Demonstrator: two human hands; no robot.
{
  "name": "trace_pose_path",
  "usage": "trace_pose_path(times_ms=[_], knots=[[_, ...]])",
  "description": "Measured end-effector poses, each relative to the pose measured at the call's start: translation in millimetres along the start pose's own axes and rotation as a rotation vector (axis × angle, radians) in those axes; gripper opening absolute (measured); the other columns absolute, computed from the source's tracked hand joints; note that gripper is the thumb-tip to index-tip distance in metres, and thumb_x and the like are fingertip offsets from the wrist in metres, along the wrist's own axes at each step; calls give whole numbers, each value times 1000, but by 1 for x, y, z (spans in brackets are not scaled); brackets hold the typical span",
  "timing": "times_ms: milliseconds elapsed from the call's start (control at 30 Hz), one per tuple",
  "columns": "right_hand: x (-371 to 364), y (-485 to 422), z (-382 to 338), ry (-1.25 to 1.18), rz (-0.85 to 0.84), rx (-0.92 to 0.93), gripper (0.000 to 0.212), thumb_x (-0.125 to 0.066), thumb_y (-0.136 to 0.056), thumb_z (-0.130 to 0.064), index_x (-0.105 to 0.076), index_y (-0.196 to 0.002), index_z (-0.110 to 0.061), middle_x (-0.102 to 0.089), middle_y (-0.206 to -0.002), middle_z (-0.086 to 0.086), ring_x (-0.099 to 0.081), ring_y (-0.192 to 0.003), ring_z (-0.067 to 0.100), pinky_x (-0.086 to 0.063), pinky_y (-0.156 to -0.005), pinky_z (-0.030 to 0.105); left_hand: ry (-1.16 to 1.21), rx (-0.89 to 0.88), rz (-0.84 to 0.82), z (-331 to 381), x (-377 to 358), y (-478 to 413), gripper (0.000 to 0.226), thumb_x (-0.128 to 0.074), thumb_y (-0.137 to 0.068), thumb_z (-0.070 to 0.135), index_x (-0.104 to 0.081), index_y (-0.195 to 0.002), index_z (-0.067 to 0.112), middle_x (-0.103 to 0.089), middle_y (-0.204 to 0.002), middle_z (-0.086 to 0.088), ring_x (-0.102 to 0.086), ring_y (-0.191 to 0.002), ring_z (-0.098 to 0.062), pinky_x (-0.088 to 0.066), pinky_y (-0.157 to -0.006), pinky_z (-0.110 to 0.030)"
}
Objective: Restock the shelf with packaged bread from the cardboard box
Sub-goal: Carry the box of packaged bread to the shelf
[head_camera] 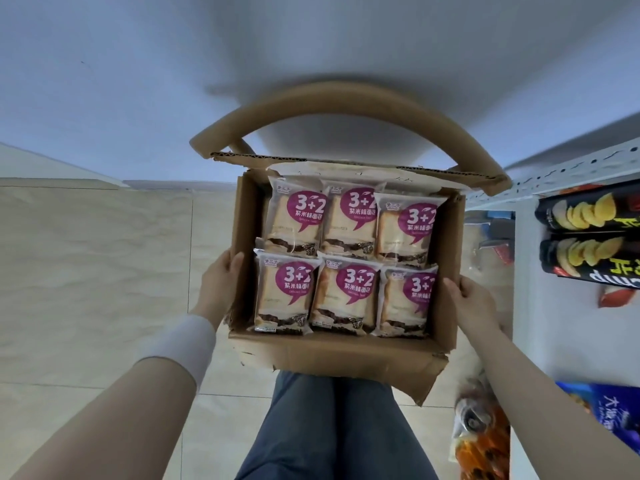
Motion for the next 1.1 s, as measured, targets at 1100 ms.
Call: trace_pose_path(times_ms=[1100], knots=[[-59, 372, 145, -258, 521, -357, 30, -44, -96, -15, -57, -82, 7, -61, -93, 34, -56, -93, 43, -32, -69, 37, -590, -903, -209, 39, 66, 158, 30, -33, -100, 27, -56, -96, 8, -64, -89, -17, -54, -74, -26, -40, -69, -33]])
Point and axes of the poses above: each hand's wrist, its own y-axis away from the middle knuckle, its own x-axis out of the back of the hand, z = x × y, the point moved 9 cm from there along -y, towards the middle knuckle
